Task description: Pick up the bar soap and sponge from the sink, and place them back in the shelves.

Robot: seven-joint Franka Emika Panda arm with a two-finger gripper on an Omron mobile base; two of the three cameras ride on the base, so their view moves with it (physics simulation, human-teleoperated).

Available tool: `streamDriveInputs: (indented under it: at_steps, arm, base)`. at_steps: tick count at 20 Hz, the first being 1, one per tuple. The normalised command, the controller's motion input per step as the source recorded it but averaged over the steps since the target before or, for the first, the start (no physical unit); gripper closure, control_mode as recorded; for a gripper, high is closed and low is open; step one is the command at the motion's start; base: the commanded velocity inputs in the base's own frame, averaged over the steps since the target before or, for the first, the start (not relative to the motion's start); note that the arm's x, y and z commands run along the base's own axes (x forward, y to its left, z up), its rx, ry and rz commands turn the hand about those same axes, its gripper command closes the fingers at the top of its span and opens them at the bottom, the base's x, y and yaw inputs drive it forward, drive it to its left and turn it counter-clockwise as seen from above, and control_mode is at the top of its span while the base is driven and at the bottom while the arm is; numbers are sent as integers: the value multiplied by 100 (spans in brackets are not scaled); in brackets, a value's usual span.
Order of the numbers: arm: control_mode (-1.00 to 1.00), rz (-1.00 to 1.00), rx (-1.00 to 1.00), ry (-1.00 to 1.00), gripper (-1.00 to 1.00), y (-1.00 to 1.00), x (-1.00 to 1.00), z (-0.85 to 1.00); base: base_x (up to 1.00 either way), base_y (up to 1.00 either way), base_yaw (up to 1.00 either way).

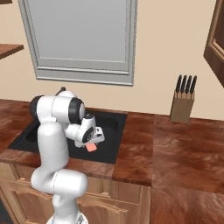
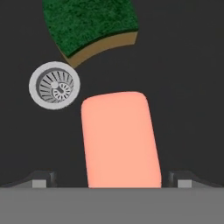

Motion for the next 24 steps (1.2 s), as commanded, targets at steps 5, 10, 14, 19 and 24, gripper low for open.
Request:
streamDriveInputs:
  at_steps: [5,10,14,19,24]
  arm:
    - [-100,0,0,1,-100,0,13,-14]
    - [-100,0,0,0,-100,0,11,-18]
    - [-100,0,0,1,-100,0,8,-22]
    - [-100,0,0,1,-100,0,8,-17]
    - [-100,0,0,0,-100,0,3,-7]
  base:
    - [0,0,0]
    - [0,0,0]
    - [0,0,0]
    - [0,0,0]
    - [0,0,0]
